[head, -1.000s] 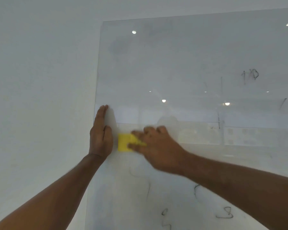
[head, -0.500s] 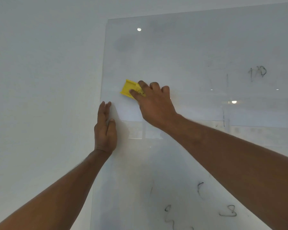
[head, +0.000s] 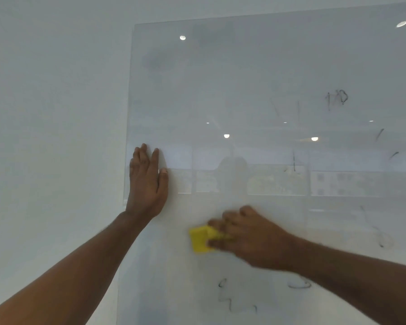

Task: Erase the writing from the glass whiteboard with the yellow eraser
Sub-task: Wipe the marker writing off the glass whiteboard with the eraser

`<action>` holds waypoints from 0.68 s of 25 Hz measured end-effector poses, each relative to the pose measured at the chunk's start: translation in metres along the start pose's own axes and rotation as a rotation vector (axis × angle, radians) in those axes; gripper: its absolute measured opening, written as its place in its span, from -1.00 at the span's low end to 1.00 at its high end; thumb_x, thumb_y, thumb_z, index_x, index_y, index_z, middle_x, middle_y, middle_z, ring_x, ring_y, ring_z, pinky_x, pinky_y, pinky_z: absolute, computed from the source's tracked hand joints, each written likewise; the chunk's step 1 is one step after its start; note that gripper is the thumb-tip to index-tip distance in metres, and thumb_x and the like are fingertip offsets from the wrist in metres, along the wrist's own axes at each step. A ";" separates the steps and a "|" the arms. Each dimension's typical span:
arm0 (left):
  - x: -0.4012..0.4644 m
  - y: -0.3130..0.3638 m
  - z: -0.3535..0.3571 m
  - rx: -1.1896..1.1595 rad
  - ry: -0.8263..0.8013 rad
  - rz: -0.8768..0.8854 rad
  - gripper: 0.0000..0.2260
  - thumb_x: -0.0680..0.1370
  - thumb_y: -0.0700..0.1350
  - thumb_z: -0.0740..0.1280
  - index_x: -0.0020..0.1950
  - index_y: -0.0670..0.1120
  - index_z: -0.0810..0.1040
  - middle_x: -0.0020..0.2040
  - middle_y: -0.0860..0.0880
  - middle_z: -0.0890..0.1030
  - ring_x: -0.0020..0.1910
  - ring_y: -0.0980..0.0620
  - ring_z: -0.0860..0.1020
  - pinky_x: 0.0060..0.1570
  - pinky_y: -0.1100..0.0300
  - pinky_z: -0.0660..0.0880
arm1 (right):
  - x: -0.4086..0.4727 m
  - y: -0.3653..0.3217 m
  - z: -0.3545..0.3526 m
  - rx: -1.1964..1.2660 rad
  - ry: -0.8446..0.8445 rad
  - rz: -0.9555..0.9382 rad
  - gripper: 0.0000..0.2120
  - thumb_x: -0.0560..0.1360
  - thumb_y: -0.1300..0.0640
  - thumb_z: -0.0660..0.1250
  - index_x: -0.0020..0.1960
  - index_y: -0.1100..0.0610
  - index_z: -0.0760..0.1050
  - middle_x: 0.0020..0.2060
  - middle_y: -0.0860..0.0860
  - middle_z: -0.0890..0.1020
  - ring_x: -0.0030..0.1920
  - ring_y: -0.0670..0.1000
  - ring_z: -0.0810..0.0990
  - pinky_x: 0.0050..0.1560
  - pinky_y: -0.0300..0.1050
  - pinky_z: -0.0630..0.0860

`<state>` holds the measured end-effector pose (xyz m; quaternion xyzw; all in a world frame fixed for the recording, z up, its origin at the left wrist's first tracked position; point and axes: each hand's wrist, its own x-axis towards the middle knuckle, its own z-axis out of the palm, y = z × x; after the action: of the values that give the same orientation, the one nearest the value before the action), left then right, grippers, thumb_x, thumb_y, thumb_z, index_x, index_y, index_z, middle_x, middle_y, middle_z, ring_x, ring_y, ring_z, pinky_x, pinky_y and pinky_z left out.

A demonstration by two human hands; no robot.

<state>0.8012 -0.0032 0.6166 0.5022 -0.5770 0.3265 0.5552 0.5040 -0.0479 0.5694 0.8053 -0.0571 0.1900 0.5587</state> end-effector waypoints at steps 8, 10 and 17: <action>0.007 0.048 0.029 0.254 -0.042 0.157 -0.44 0.67 -0.01 0.03 0.63 -0.24 0.16 0.67 -0.30 0.04 0.67 -0.25 -0.06 0.63 -0.23 -0.13 | -0.039 0.154 -0.053 -0.042 0.314 1.293 -0.50 0.56 0.06 0.25 0.51 -0.04 0.35 0.49 0.17 0.36 0.21 0.34 0.45 0.06 0.20 0.43; 0.014 0.061 0.037 0.264 -0.041 0.215 -0.45 0.68 -0.01 0.04 0.63 -0.24 0.18 0.67 -0.27 0.06 0.68 -0.22 -0.05 0.64 -0.22 -0.12 | -0.042 0.118 -0.040 -0.103 0.259 1.046 -0.49 0.54 0.06 0.24 0.49 -0.06 0.37 0.48 0.18 0.40 0.16 0.30 0.49 -0.02 0.09 0.39; 0.030 0.097 0.059 0.250 0.021 0.244 -0.45 0.66 -0.01 0.03 0.59 -0.27 0.26 0.64 -0.29 0.18 0.66 -0.26 0.07 0.62 -0.25 -0.03 | -0.114 0.096 -0.024 -0.175 0.018 0.325 -0.51 0.58 0.08 0.20 0.50 -0.14 0.33 0.49 0.11 0.42 0.18 0.22 0.54 -0.01 0.02 0.36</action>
<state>0.6947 -0.0371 0.6533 0.4903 -0.5825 0.4659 0.4509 0.3635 -0.0755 0.6188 0.7321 -0.1979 0.2793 0.5889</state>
